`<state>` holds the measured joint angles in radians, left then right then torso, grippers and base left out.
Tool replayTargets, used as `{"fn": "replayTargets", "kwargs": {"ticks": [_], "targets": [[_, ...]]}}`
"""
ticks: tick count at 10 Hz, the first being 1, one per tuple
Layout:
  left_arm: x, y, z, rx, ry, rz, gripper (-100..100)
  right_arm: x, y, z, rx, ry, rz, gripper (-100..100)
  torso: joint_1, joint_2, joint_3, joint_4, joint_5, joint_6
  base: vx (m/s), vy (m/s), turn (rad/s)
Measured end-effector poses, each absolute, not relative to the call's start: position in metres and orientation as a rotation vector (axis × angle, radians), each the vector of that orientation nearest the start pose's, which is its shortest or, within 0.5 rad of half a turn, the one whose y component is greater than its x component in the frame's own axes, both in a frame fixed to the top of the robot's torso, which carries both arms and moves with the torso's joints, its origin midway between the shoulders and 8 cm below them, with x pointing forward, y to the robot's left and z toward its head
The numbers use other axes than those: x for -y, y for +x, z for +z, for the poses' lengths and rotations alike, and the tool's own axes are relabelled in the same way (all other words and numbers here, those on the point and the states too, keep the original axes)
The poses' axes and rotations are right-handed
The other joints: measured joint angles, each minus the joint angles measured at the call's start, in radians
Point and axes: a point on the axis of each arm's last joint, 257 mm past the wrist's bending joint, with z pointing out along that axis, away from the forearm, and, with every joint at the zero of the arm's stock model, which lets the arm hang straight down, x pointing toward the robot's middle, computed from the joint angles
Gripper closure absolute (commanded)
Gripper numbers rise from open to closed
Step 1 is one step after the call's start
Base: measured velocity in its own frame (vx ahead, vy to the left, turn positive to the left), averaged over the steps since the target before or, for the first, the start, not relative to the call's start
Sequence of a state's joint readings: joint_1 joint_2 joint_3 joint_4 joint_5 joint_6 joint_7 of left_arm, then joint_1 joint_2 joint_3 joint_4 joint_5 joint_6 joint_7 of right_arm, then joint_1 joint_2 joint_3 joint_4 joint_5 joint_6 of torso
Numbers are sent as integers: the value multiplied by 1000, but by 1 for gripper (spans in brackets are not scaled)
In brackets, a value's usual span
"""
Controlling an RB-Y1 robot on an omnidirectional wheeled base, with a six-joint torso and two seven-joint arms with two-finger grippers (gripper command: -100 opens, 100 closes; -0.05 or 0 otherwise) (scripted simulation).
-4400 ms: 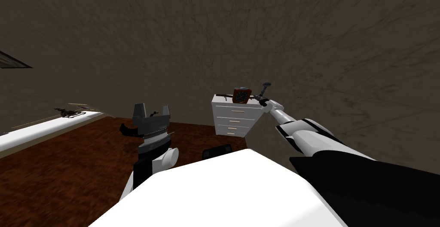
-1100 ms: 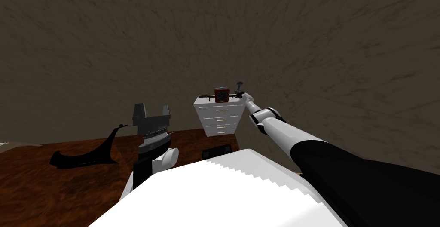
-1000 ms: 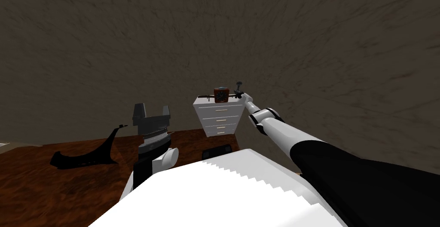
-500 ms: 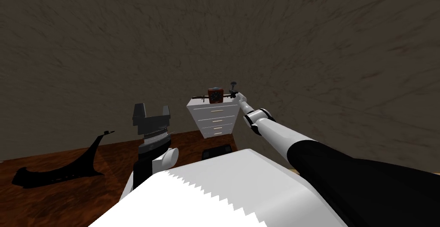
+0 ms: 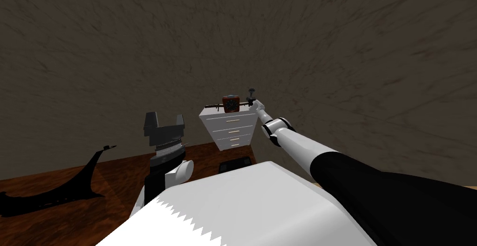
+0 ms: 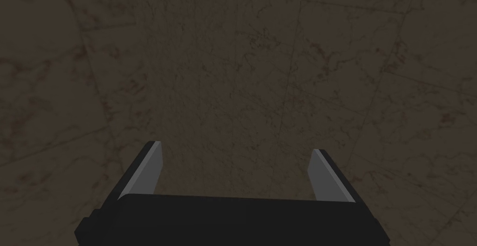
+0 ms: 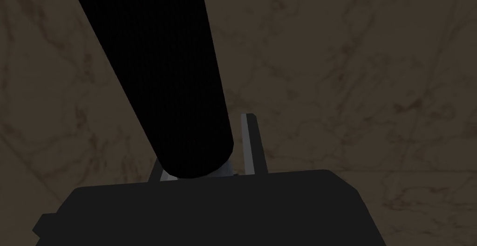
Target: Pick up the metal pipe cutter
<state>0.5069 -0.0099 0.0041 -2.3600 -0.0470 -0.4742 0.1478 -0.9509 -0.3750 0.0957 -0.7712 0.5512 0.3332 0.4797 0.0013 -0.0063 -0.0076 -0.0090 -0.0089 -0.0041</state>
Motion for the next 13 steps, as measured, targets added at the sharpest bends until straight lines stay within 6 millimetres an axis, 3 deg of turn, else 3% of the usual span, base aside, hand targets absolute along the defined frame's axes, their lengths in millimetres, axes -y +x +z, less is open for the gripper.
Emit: {"fn": "replayTargets", "kwargs": {"ticks": [2, 3, 4, 8, 13], "targets": [[-274, 331, 53, -560, -650, -1413, 0, 306, 753, -58, -1616, 232, -63, 100, 0, 0, 0, 0, 0, -1, 0, 0, 0], [-274, 331, 53, -560, -650, -1413, 0, 306, 753, -58, -1616, 232, -63, 0, 0, 0, 0, 0, 0, -1, 0, 0, 0], [-274, 331, 53, -560, -650, -1413, 0, 306, 753, -58, -1616, 232, -63, 100, 0, 0, 0, 0, 0, -1, -28, 73, 184], [-274, 331, 53, -560, -650, -1414, 0, 385, 746, -75, -1626, 282, -96, 100, 10, -5, -8, -11, -3, -7, -18, 122, 152], [-274, 331, 53, -560, -650, -1413, 0, 477, 713, -83, -1618, 331, -138, 100, 6, -9, -12, -15, -6, -6, -6, 83, 107]]}}
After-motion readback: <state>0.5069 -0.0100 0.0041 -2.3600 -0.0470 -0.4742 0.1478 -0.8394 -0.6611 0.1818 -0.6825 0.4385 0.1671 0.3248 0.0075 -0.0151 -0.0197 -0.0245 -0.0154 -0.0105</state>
